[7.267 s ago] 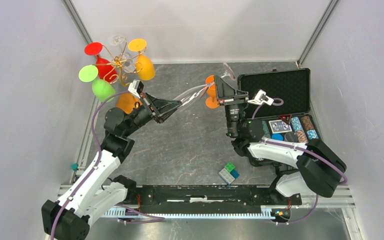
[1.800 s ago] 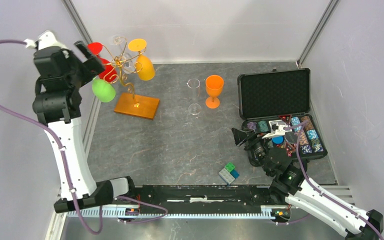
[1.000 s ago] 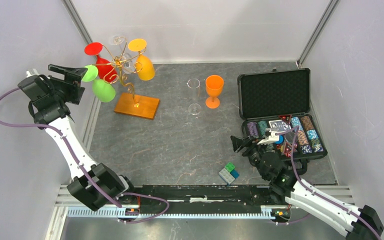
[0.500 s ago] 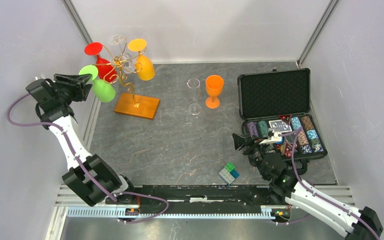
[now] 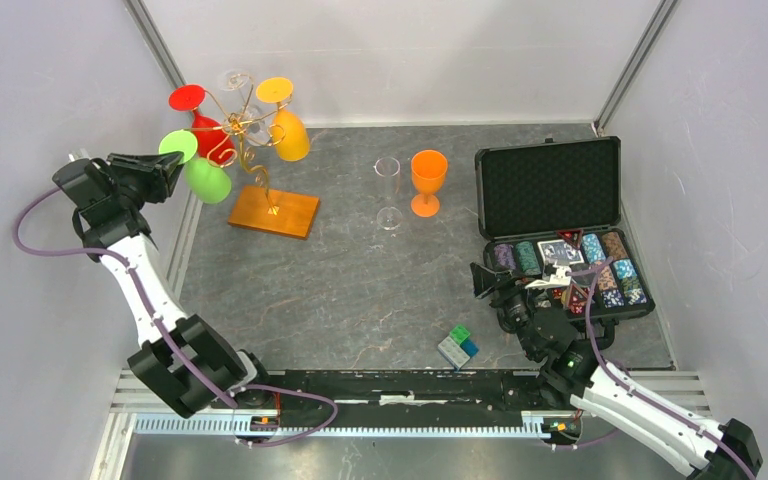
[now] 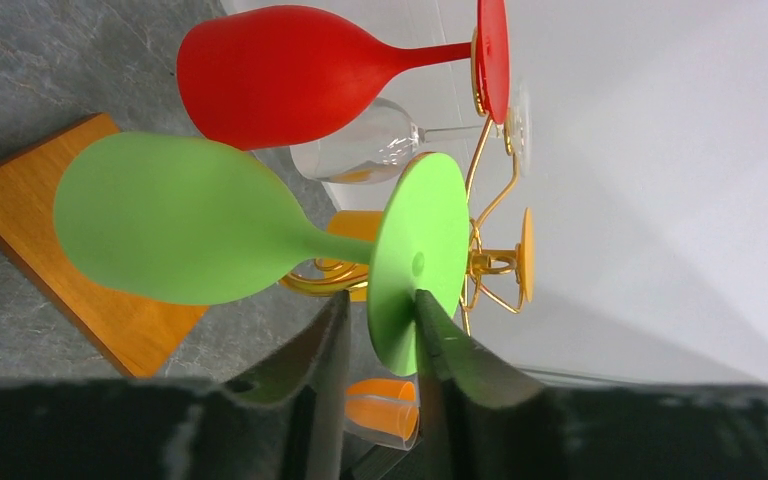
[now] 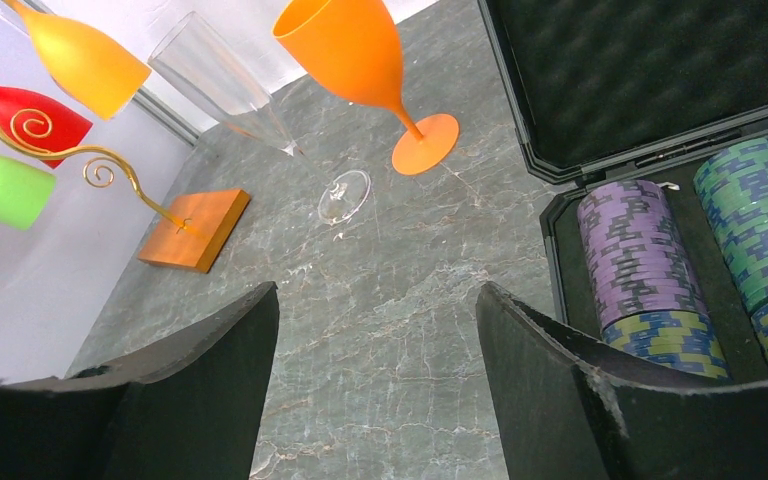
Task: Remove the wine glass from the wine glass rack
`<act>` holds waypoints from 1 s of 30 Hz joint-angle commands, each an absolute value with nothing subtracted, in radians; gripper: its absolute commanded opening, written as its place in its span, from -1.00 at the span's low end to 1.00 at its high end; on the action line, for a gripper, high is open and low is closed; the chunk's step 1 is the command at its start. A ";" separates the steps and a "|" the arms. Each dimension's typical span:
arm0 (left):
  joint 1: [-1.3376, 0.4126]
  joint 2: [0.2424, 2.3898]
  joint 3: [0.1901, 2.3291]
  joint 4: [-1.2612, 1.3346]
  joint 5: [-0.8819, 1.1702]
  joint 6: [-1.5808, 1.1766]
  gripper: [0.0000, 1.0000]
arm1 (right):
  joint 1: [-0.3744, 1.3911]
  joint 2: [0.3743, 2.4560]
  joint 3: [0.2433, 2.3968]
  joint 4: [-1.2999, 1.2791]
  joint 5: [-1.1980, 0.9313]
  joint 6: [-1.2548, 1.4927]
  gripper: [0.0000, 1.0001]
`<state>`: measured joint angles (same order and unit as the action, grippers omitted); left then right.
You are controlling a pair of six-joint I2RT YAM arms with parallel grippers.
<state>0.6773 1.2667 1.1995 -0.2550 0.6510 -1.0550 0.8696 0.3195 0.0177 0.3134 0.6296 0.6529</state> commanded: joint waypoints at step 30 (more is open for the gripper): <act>0.640 1.161 1.284 -0.242 0.485 -1.148 -0.96 | 0.873 0.267 -0.023 0.317 0.664 0.665 0.54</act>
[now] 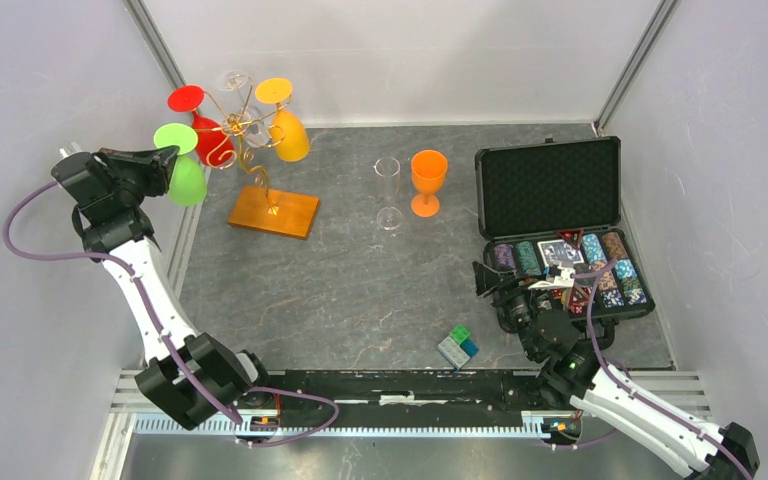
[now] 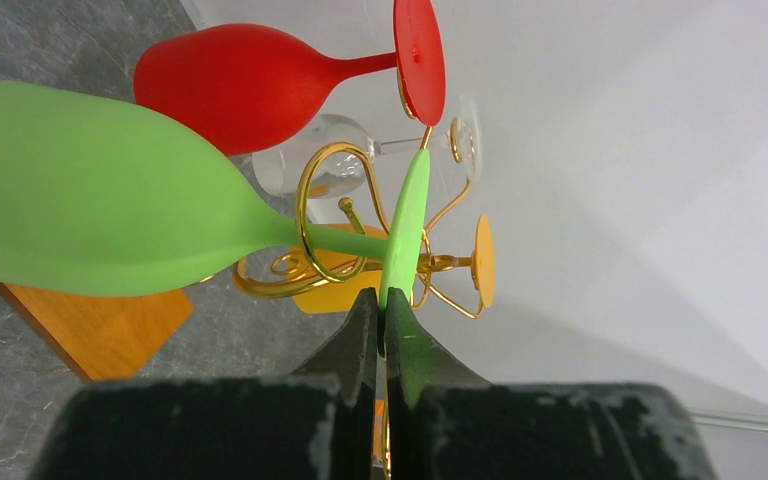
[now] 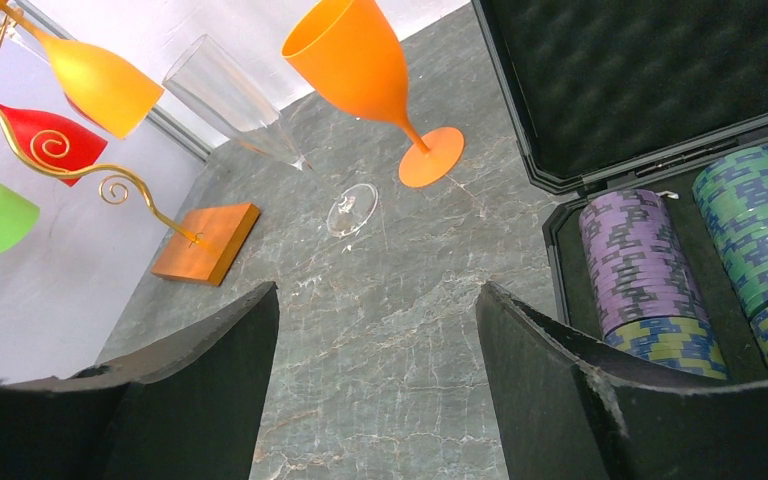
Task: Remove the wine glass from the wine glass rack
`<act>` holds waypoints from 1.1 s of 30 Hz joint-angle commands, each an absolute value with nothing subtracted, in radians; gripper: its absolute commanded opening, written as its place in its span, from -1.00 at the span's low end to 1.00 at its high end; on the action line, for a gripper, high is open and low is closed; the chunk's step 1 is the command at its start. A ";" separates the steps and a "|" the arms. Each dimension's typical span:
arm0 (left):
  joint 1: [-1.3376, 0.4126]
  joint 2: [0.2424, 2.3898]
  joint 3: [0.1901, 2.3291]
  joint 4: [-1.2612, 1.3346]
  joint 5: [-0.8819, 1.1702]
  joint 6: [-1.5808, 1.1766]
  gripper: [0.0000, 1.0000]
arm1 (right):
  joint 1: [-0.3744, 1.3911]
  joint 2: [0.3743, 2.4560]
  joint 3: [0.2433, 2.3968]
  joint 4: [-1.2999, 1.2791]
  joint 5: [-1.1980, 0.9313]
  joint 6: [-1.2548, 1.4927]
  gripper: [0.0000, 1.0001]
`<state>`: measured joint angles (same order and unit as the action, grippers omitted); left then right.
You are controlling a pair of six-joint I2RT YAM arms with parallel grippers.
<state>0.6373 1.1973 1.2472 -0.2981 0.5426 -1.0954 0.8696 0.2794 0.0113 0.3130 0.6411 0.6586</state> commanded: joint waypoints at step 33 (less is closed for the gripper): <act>0.531 1.193 1.196 -0.075 0.641 -1.296 -0.96 | 0.874 0.238 0.027 0.258 0.699 0.636 0.56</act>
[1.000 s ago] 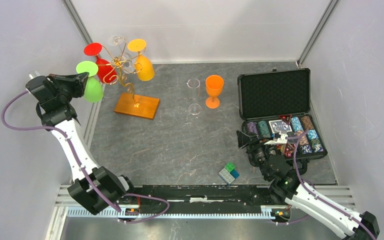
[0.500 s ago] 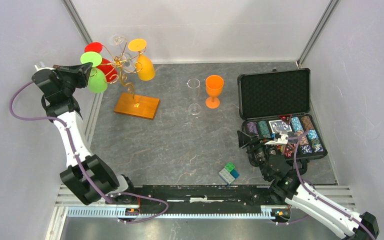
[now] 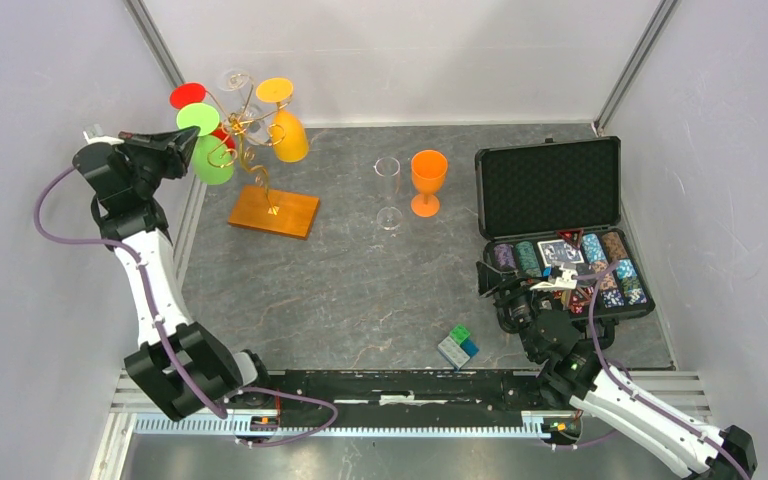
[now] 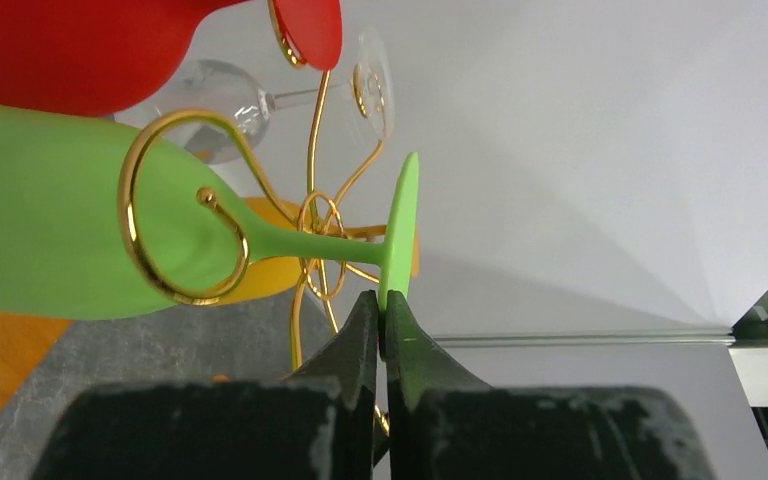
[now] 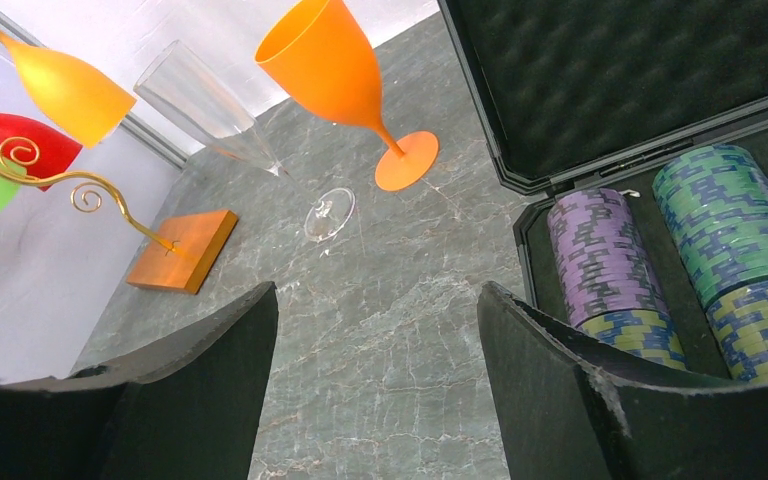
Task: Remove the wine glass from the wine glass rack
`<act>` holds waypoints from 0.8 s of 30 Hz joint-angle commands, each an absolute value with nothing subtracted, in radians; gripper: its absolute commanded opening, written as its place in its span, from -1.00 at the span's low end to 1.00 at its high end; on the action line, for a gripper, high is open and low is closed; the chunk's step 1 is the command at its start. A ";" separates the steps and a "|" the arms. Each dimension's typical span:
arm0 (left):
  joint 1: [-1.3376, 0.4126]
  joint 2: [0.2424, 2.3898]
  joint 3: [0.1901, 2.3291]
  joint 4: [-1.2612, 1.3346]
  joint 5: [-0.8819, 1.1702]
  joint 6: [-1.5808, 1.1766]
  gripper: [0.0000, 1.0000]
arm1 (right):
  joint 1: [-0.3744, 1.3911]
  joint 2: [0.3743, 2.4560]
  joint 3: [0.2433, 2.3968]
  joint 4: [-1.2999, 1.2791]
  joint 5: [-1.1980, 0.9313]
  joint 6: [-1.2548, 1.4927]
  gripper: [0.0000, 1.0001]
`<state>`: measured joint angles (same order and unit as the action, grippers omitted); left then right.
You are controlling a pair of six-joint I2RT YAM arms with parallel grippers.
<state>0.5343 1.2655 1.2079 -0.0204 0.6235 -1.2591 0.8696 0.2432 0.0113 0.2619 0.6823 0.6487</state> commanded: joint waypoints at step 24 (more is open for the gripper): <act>0.535 0.984 1.542 -0.538 0.373 -1.186 -0.95 | 0.873 0.222 0.133 0.104 0.638 0.655 0.75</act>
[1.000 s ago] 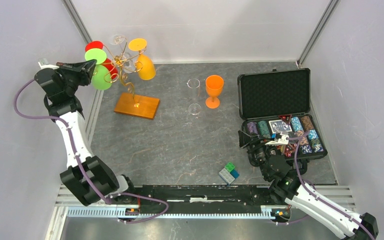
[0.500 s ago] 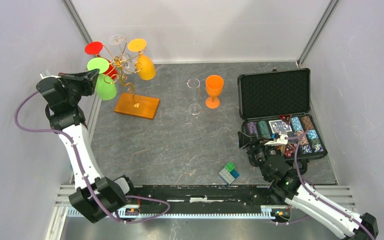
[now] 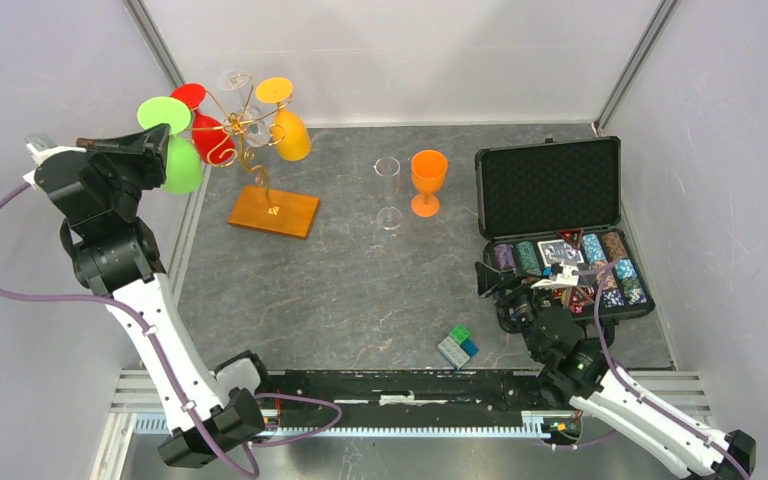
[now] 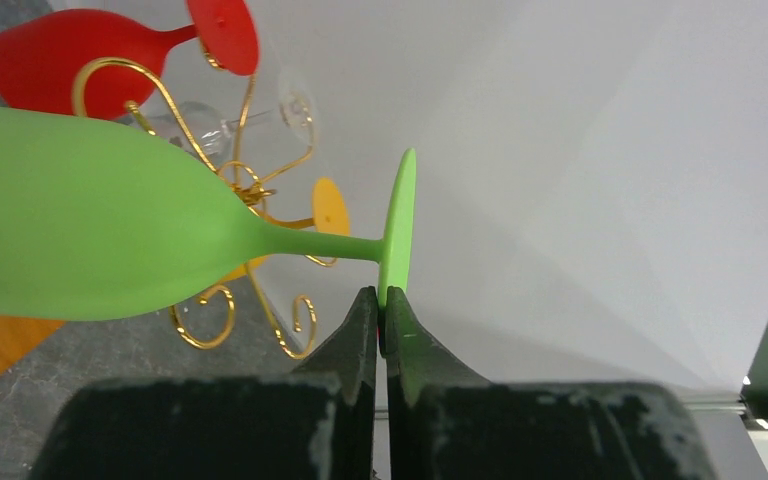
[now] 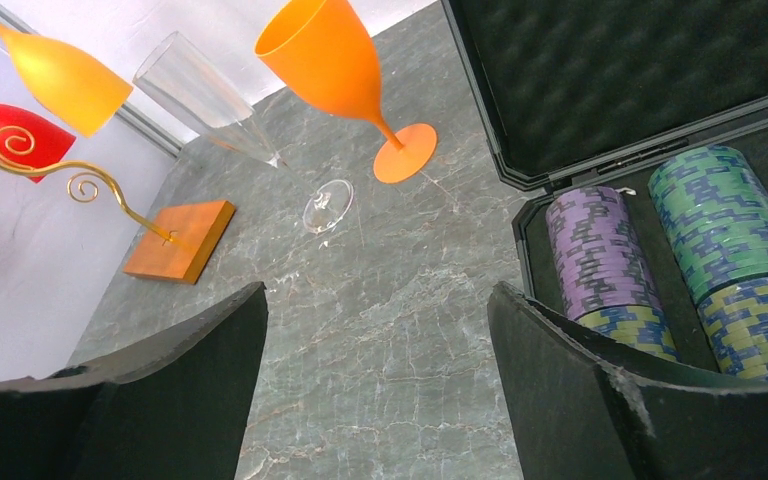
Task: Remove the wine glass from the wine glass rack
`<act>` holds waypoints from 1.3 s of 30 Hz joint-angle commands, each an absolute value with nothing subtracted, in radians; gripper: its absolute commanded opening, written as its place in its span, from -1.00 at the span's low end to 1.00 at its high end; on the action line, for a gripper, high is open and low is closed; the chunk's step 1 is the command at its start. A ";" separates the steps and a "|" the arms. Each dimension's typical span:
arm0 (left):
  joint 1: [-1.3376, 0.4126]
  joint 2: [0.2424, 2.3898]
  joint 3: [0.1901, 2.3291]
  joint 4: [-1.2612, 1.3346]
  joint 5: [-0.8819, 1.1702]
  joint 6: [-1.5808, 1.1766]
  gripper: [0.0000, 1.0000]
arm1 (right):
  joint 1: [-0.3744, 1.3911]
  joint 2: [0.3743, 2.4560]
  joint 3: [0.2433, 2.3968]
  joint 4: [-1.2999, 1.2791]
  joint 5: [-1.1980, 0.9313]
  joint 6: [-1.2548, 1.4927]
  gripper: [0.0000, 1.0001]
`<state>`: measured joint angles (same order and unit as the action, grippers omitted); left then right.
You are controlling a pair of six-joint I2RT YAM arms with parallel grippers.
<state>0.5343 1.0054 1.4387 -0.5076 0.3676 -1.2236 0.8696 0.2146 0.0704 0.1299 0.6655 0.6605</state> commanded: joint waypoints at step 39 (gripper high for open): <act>-0.352 1.085 1.143 0.630 0.634 -1.912 -0.96 | 0.723 0.843 0.487 1.076 -0.194 0.814 0.96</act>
